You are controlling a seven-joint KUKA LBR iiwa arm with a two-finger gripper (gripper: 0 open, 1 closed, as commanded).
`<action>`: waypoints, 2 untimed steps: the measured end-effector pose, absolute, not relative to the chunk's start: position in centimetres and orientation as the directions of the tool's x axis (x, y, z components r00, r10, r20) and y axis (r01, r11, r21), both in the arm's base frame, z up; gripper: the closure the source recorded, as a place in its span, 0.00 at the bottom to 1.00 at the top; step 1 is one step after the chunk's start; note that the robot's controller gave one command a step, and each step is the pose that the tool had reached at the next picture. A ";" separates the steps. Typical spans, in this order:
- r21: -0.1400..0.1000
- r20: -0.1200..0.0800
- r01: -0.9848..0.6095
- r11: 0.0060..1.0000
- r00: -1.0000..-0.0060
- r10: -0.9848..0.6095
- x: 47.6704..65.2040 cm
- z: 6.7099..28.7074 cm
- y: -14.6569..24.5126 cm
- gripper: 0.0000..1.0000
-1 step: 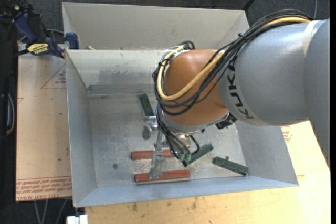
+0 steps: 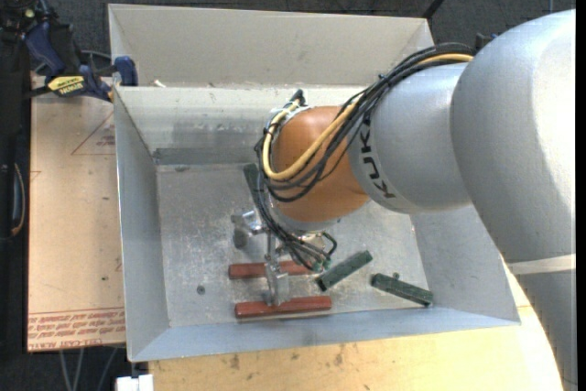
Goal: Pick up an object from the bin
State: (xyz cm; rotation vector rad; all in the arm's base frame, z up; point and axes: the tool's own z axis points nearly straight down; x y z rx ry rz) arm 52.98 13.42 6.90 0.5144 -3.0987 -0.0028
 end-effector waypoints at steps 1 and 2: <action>0.002 -0.002 -0.323 0.946 -0.946 -0.323 53.0 7.0 13.4 1.00; 0.000 -0.010 -0.298 0.955 -0.955 -0.298 51.0 21.6 13.8 1.00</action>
Offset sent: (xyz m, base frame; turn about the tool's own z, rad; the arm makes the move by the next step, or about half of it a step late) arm 0.0000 0.0000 0.0000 0.0000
